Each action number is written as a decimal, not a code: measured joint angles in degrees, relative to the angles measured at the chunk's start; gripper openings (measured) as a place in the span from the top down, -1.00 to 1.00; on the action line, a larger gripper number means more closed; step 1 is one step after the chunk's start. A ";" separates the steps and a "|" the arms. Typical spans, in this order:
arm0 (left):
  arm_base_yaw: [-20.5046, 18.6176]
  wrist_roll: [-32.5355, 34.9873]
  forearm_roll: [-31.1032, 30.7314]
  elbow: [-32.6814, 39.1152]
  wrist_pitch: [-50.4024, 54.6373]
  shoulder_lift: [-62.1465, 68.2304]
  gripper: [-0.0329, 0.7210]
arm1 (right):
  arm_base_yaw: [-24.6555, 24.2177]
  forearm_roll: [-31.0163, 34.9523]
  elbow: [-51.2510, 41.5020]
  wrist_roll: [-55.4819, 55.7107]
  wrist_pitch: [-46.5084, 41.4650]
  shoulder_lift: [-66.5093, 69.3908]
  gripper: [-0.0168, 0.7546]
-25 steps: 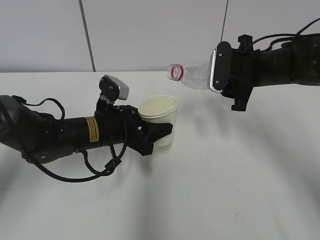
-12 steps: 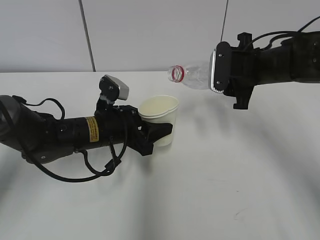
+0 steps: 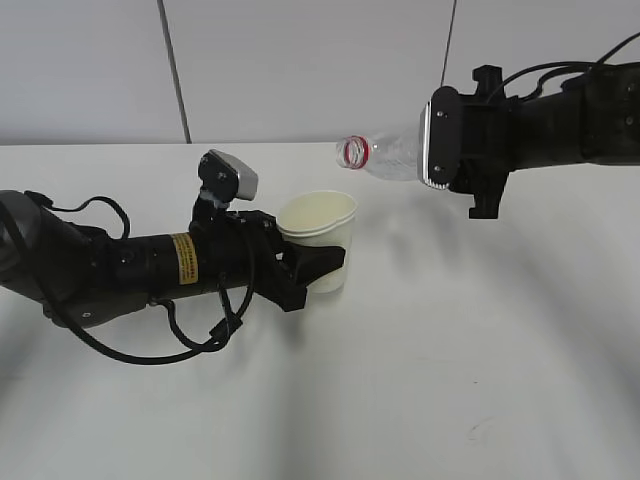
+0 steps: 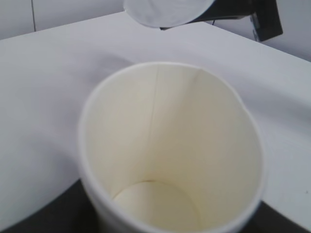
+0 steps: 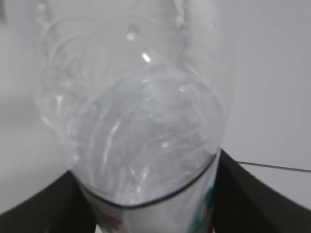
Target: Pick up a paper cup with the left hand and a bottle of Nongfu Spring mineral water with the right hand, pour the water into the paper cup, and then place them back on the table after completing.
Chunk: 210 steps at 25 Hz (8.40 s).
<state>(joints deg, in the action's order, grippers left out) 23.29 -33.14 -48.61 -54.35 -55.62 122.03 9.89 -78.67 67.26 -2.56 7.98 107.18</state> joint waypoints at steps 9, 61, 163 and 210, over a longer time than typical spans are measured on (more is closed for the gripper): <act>0.00 0.00 0.00 0.00 0.00 0.00 -0.09 | 0.60 -1.28 1.23 0.00 -0.23 0.00 -0.19; 0.00 0.00 -0.01 0.00 0.00 0.00 -0.09 | 2.77 -9.47 2.09 -0.17 -3.52 0.00 -0.18; 0.00 -0.02 -0.86 0.00 0.58 0.00 -0.09 | 3.69 -15.44 4.08 -0.29 -6.08 0.00 -0.18; 0.00 -0.02 -0.98 0.00 0.80 0.00 -0.09 | 3.69 -16.13 4.08 -0.17 -6.08 0.00 -0.18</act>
<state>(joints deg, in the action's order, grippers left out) 23.29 -33.17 -49.60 -54.35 -54.82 122.03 13.57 -94.80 71.34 -2.73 1.90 107.18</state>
